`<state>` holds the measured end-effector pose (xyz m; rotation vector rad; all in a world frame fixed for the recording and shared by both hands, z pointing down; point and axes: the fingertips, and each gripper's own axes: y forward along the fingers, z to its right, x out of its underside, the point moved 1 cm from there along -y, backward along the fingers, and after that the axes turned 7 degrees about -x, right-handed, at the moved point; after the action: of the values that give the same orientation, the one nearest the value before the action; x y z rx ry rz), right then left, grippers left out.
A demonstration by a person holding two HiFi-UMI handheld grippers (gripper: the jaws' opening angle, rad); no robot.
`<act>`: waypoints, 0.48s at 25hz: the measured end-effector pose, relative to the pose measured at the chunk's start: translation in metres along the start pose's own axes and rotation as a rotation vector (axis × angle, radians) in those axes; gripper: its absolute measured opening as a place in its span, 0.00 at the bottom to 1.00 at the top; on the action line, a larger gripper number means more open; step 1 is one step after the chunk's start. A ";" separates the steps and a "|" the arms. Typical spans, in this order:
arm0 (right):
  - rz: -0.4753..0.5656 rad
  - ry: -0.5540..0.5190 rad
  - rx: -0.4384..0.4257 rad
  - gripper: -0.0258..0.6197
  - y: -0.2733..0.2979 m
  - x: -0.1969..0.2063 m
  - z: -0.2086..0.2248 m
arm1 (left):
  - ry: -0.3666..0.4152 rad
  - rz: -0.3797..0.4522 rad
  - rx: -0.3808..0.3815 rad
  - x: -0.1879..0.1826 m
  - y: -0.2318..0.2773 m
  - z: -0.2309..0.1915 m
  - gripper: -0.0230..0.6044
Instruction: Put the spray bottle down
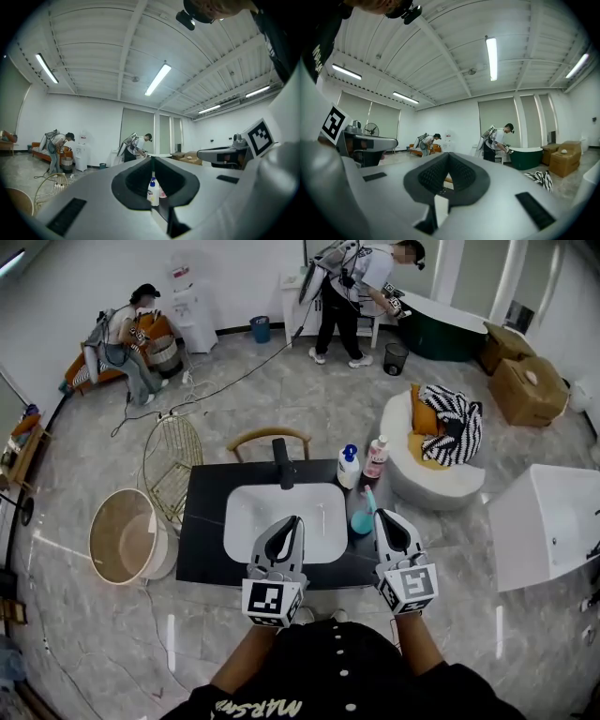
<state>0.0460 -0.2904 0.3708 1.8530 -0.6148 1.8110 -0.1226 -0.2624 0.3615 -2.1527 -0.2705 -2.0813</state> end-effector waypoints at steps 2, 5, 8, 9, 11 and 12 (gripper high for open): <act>0.002 0.007 0.012 0.03 -0.004 0.000 0.002 | 0.000 0.003 -0.013 -0.001 -0.003 -0.003 0.08; 0.009 0.021 0.028 0.03 -0.009 0.001 0.005 | 0.003 0.011 -0.027 -0.004 -0.007 -0.007 0.08; 0.031 0.040 0.038 0.03 -0.013 -0.001 0.007 | 0.004 0.013 -0.035 -0.005 -0.009 -0.008 0.08; 0.037 0.048 0.040 0.03 -0.014 -0.002 0.008 | 0.004 0.013 -0.035 -0.005 -0.009 -0.008 0.08; 0.033 0.059 0.039 0.03 -0.011 0.000 0.010 | 0.004 0.013 -0.037 -0.004 -0.008 -0.008 0.08; 0.021 0.055 0.039 0.03 -0.009 0.002 0.010 | 0.005 0.012 -0.039 -0.004 -0.008 -0.009 0.08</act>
<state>0.0601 -0.2894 0.3723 1.8214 -0.5853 1.8940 -0.1333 -0.2567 0.3580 -2.1648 -0.2171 -2.1030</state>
